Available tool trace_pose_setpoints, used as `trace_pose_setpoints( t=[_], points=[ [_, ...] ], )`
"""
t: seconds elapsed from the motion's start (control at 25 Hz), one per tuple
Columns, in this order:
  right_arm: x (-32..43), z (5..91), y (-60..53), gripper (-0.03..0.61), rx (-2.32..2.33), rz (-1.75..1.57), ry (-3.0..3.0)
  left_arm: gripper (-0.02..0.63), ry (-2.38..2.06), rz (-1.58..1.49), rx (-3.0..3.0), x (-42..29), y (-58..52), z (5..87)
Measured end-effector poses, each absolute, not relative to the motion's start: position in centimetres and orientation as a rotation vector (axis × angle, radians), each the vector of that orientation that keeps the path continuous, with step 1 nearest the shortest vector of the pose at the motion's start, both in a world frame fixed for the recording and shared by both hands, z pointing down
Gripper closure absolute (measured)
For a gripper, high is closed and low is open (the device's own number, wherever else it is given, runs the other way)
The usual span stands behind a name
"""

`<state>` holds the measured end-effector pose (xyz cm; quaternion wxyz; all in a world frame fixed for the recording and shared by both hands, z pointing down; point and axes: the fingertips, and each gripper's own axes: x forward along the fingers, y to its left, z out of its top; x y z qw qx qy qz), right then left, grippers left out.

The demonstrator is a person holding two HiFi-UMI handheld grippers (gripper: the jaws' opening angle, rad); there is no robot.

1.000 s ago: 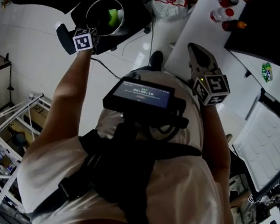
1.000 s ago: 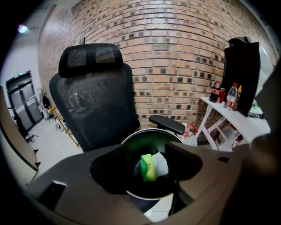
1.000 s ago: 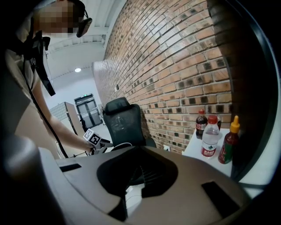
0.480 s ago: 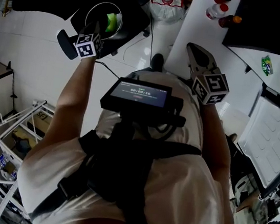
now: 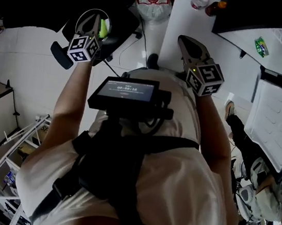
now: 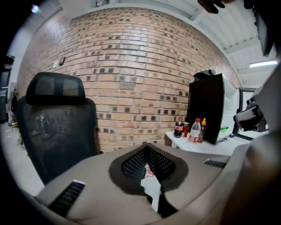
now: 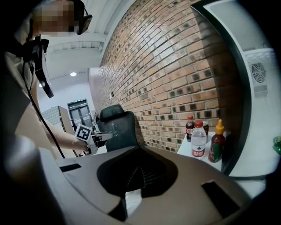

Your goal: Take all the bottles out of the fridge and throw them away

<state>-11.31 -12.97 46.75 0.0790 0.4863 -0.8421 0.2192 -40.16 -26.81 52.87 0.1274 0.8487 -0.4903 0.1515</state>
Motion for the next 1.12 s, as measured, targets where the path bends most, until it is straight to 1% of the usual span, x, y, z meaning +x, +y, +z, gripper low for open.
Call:
trace_pose_setpoints(
  t=[0.32, 0.8, 0.96, 1.12],
  points=[
    [-8.7, 46.3, -12.7, 0.586, 1.603, 0.651, -2.476, 0.614, -1.275, 0.315, 2.63, -34.6, -27.1, 47.9],
    [-4.7, 44.7, -11.4, 0.586, 1.763, 0.616, -2.431, 0.614, -1.039, 0.238, 2.781, -26.8, -26.5, 43.7],
    [-3.4, 43.7, -10.3, 0.586, 1.811, 0.615, -2.42, 0.614, -0.928, 0.236, 2.81, -23.3, -24.6, 42.5],
    [0.2, 44.1, -8.1, 0.586, 1.854, 0.607, -2.407, 0.614, -0.815, 0.246, 2.834, -17.8, -21.7, 42.7]
  ],
)
